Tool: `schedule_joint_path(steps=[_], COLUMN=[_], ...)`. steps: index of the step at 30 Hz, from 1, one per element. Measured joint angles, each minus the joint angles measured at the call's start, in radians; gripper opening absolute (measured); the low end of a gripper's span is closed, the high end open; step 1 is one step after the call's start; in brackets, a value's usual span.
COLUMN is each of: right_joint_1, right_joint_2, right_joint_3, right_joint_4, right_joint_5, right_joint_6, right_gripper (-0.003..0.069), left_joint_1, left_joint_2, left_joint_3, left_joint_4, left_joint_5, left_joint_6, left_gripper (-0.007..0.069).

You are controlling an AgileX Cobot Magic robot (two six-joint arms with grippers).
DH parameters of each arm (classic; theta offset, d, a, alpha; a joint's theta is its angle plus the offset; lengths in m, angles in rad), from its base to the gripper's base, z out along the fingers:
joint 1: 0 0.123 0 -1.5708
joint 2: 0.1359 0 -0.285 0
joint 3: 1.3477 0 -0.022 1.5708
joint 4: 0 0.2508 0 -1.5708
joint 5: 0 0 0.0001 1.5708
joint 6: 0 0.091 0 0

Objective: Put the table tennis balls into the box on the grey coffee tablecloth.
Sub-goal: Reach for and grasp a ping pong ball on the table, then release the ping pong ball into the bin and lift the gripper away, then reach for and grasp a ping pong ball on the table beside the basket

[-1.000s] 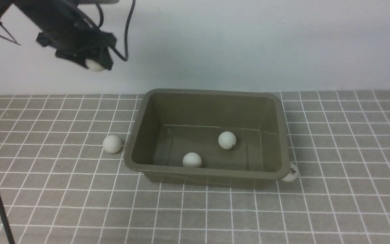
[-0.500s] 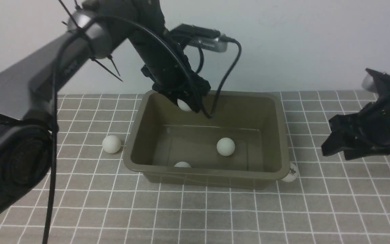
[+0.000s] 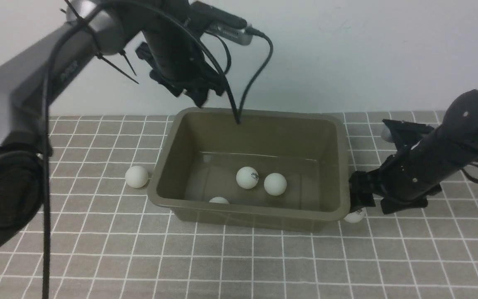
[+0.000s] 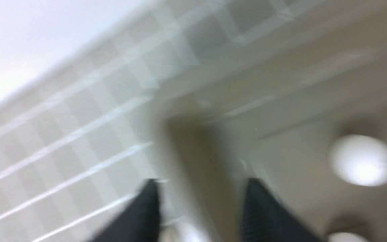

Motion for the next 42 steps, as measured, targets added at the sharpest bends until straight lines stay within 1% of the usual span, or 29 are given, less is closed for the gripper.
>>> schedule_joint_path(steps=[2, 4, 5, 6, 7, 8, 9, 12, 15, 17, 19, 21, 23, 25, 26, 28, 30, 32, 34, 35, 37, 38, 39, 42], right_joint_1=[0.007, 0.009, 0.009, 0.009, 0.009, 0.009, 0.009, 0.002, -0.045, -0.081, -0.091, -0.088, -0.063, -0.004, 0.001, 0.070, 0.112, 0.147, 0.161, 0.162, 0.165, 0.165, 0.165, 0.165], right_joint_2=[0.016, 0.024, 0.033, 0.034, 0.038, 0.042, 0.042, 0.037, -0.029, -0.137, -0.240, -0.293, -0.351, -0.356, -0.354, -0.315, -0.259, -0.188, -0.128, -0.122, -0.074, -0.074, -0.065, -0.082], right_joint_3=[0.000, 0.000, 0.000, 0.000, 0.000, 0.000, 0.000, 0.000, 0.000, 0.000, -0.001, -0.008, -0.044, -0.097, -0.101, -0.158, -0.202, -0.264, -0.317, -0.322, -0.377, -0.377, -0.406, -0.459], right_joint_4=[0.008, 0.017, 0.022, 0.022, 0.022, 0.019, 0.008, -0.015, -0.054, -0.061, -0.061, -0.060, -0.054, -0.051, -0.051, -0.049, -0.049, -0.052, -0.057, -0.057, -0.066, -0.067, -0.078, -0.103], right_joint_5=[-0.023, -0.033, -0.040, -0.041, -0.042, -0.044, -0.044, -0.030, 0.035, 0.059, 0.061, 0.064, 0.074, 0.089, 0.091, 0.107, 0.122, 0.147, 0.172, 0.175, 0.211, 0.214, 0.241, 0.297], right_joint_6=[0.000, 0.000, 0.000, 0.000, 0.000, 0.000, 0.001, 0.008, 0.052, 0.067, 0.069, 0.069, 0.069, 0.069, 0.069, 0.069, 0.069, 0.070, 0.078, 0.080, 0.099, 0.101, 0.102, 0.099], right_gripper=[0.0603, 0.0577, 0.0527, 0.0527, 0.0479, 0.0388, 0.0349, 0.0363, 0.0363, 0.0363, 0.0363, 0.0363, 0.0363, 0.0363, 0.0363, 0.0363, 0.0363, 0.0386, 0.0442, 0.0449, 0.0534, 0.0540, 0.0573, 0.0597], left_joint_1=[0.035, 0.066, 0.099, 0.103, 0.122, 0.154, 0.180, 0.226, 0.287, 0.325, 0.347, 0.353, 0.353, 0.349, 0.349, 0.340, 0.330, 0.312, 0.297, 0.293, 0.276, 0.274, 0.265, 0.254], left_joint_2=[-0.031, -0.055, -0.076, -0.079, -0.088, -0.103, -0.109, -0.117, -0.127, -0.130, -0.128, -0.122, -0.110, -0.083, -0.083, -0.051, -0.020, 0.015, 0.039, 0.044, 0.069, 0.071, 0.086, 0.119], left_joint_3=[0.000, 0.000, -0.002, -0.002, -0.003, -0.003, -0.003, -0.002, 0.039, 0.108, 0.181, 0.230, 0.278, 0.306, 0.307, 0.311, 0.311, 0.311, 0.311, 0.311, 0.311, 0.311, 0.311, 0.311], left_joint_4=[0.006, 0.003, -0.002, -0.004, -0.010, -0.019, -0.031, -0.057, -0.096, -0.137, -0.159, -0.173, -0.194, -0.245, -0.245, -0.286, -0.305, -0.318, -0.319, -0.319, -0.308, -0.306, -0.293, -0.280], left_joint_5=[0.003, 0.007, 0.011, 0.011, 0.012, 0.013, 0.014, 0.015, 0.015, 0.015, 0.014, 0.013, 0.013, 0.014, 0.014, 0.010, 0.006, 0.000, -0.005, -0.006, -0.009, -0.009, -0.010, -0.011], left_joint_6=[-0.008, -0.015, -0.025, -0.027, -0.031, -0.038, -0.043, -0.049, -0.055, -0.055, -0.054, -0.044, -0.022, 0.013, 0.017, 0.051, 0.066, 0.073, 0.076, 0.076, 0.076, 0.076, 0.076, 0.076], left_gripper=[0.0074, 0.0031, 0.0010, 0.0008, 0.0002, -0.0005, -0.0005, -0.0005, -0.0005, -0.0005, -0.0005, -0.0005, -0.0005, -0.0003, -0.0003, 0.0015, 0.0044, 0.0118, 0.0209, 0.0218, 0.0342, 0.0351, 0.0405, 0.0517])
